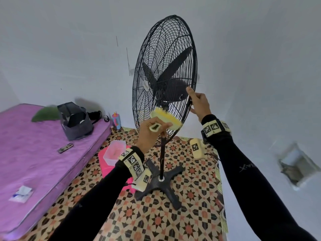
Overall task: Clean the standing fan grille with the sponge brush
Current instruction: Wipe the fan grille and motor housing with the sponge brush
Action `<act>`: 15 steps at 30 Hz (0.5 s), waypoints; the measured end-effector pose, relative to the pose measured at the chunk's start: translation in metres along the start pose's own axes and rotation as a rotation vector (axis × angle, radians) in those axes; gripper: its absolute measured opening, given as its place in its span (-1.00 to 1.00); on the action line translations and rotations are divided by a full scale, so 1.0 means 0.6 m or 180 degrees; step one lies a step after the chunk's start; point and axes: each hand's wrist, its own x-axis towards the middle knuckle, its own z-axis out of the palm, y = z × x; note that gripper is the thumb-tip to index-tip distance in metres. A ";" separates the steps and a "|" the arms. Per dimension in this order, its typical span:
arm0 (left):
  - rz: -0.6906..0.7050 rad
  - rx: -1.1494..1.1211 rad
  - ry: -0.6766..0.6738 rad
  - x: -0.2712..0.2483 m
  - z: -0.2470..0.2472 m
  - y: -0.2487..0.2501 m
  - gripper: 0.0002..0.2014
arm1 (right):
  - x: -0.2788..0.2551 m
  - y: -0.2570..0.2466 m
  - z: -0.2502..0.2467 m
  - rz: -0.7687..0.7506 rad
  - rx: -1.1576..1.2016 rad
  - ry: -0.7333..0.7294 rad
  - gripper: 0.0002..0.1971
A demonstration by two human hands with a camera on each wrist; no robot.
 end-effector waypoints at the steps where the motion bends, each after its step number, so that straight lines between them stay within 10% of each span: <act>1: 0.0011 -0.0006 0.0237 0.007 -0.005 -0.003 -0.81 | 0.000 -0.001 -0.003 0.0003 -0.0013 0.0005 -0.31; 4: 0.0017 0.0027 0.0763 0.023 -0.032 -0.010 -0.76 | 0.000 -0.002 -0.005 0.0029 0.0006 -0.0002 -0.31; 10: 0.0012 -0.0090 -0.0327 0.019 -0.024 -0.014 -0.69 | -0.001 0.003 0.004 0.0001 0.0017 0.0060 -0.34; 15: -0.0221 -0.0175 0.1040 0.085 -0.073 -0.032 -0.69 | -0.002 -0.001 -0.001 0.0035 0.0028 0.0039 -0.31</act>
